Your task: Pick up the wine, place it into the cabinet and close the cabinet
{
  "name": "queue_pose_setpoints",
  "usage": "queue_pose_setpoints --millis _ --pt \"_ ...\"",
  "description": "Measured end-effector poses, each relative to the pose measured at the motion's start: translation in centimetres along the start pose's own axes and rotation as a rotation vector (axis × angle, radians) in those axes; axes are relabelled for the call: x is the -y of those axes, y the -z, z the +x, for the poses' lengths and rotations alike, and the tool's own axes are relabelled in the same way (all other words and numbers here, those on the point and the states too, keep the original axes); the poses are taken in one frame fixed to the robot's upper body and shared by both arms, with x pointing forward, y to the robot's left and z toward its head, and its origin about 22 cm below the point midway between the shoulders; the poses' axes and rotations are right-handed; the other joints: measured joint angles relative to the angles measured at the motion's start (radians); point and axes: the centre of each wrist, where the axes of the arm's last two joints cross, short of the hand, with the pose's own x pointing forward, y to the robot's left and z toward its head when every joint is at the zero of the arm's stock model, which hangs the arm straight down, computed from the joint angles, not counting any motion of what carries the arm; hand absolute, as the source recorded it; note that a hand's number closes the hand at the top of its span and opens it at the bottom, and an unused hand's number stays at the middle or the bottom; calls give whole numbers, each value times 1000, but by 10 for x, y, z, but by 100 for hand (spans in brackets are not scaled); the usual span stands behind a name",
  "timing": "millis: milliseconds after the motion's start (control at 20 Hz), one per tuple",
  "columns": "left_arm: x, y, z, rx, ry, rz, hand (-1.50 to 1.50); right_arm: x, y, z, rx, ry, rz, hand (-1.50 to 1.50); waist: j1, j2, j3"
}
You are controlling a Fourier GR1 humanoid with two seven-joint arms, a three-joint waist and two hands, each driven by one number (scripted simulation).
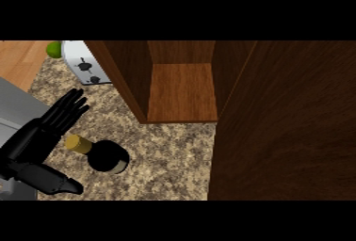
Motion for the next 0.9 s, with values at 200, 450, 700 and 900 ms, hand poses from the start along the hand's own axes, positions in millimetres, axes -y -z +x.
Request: queue_pose_setpoints --millis 200,450,700,900 --pt "-7 6 -25 -12 1 15 -150 -1 0 0 -4 6 4 -150 -3 0 0" --pt "-15 7 -49 -34 4 25 -150 -3 -2 -1 -5 12 12 -150 -4 0 0" --pt "-19 18 -73 -62 11 18 -150 -4 -1 -1 -1 25 7 -150 -5 1 0" --pt "-17 20 -92 -77 0 -2 -150 -3 -1 0 -3 12 6 -150 -3 0 0"
